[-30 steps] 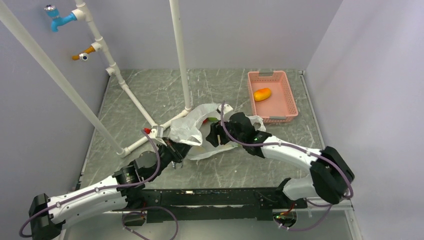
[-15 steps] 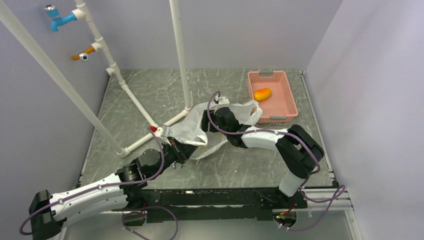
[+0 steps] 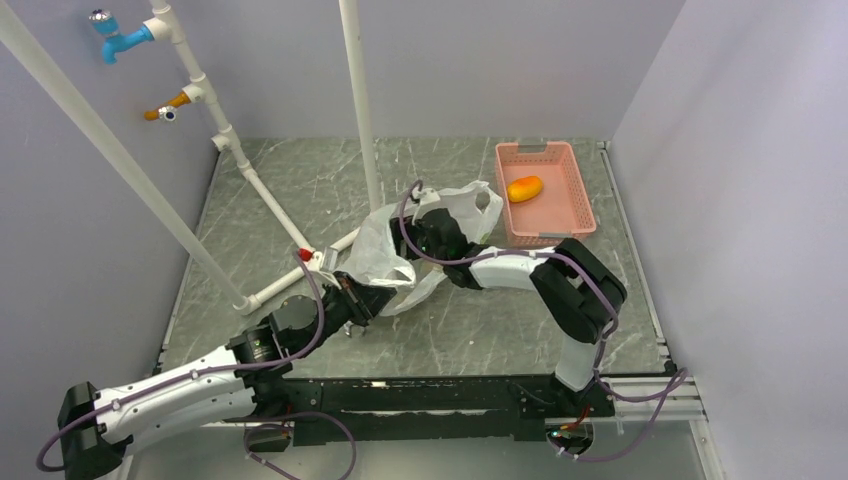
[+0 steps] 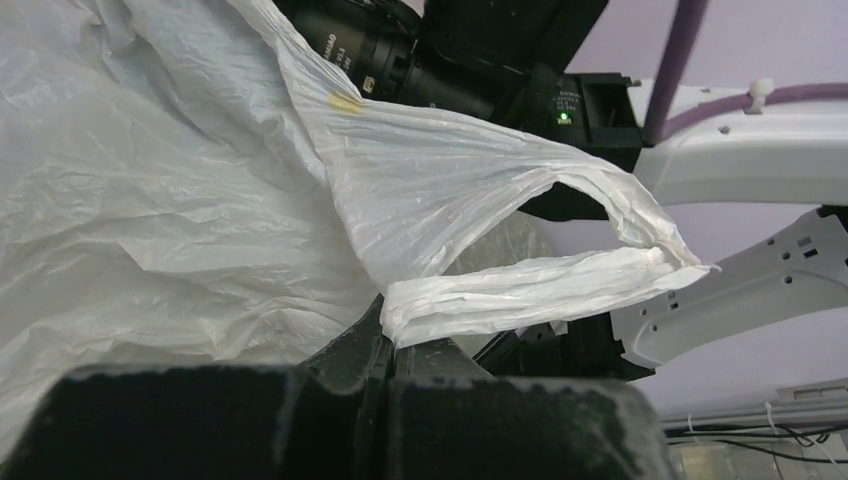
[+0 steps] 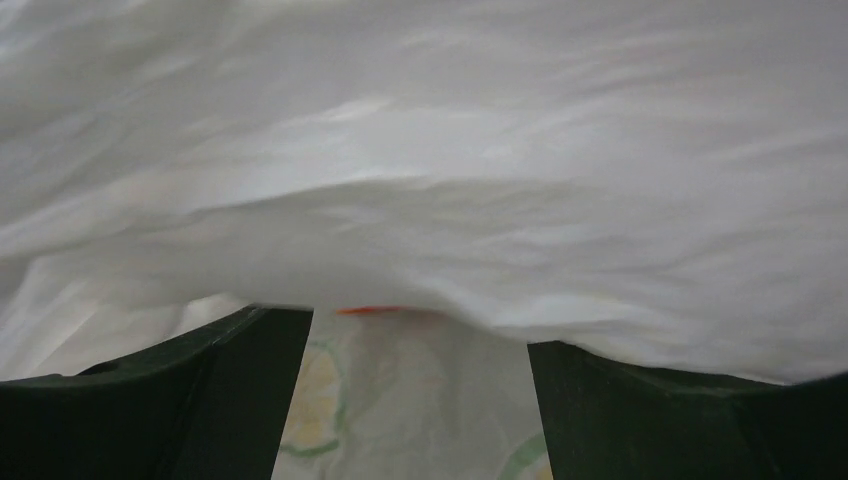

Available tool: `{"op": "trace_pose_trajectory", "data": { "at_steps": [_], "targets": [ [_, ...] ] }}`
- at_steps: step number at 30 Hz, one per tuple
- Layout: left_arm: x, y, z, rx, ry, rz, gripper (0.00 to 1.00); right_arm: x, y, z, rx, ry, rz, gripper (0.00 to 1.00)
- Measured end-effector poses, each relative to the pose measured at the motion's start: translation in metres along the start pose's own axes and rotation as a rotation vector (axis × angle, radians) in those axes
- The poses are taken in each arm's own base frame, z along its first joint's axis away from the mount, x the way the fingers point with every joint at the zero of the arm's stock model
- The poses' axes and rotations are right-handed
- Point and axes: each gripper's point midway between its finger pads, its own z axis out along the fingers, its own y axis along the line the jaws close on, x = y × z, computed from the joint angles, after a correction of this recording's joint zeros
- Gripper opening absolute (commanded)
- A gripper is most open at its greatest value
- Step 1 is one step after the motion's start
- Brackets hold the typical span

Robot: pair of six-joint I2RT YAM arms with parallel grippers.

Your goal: Take the fake fruits out of the plastic bag

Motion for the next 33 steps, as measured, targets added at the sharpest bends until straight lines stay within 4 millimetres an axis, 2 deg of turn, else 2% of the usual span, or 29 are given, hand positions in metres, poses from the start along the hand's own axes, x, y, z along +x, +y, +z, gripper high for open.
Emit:
{"op": "trace_pose_trajectory", "data": {
  "at_steps": [4, 11, 15, 18, 21, 24, 28, 33],
  "targets": [
    [0.000, 0.011, -0.005, -0.049, -0.001, -0.016, 0.00, 0.017, 0.029, 0.002, -0.096, 0.032, -0.024, 0.91],
    [0.011, 0.047, -0.018, -0.181, 0.000, -0.051, 0.00, 0.043, 0.055, 0.014, -0.148, 0.073, -0.076, 0.91],
    [0.014, 0.068, -0.028, -0.242, -0.020, -0.072, 0.00, 0.041, 0.055, 0.023, -0.126, 0.062, -0.053, 0.89],
    [0.016, 0.080, -0.034, -0.273, -0.039, -0.092, 0.00, 0.034, 0.054, 0.036, -0.091, 0.039, -0.013, 0.80],
    [0.021, 0.090, -0.037, -0.304, -0.037, -0.093, 0.00, 0.028, 0.053, 0.049, -0.053, 0.022, 0.034, 0.81],
    [0.022, 0.095, -0.038, -0.324, -0.037, -0.097, 0.00, 0.028, 0.045, 0.056, 0.024, 0.025, 0.088, 0.85],
    [0.022, 0.099, -0.040, -0.342, -0.039, -0.091, 0.00, 0.024, 0.035, 0.064, 0.093, 0.006, 0.141, 0.86],
    [0.021, 0.102, -0.042, -0.352, -0.047, -0.087, 0.00, 0.030, 0.030, 0.077, 0.135, 0.023, 0.149, 0.80]
  ]
}}
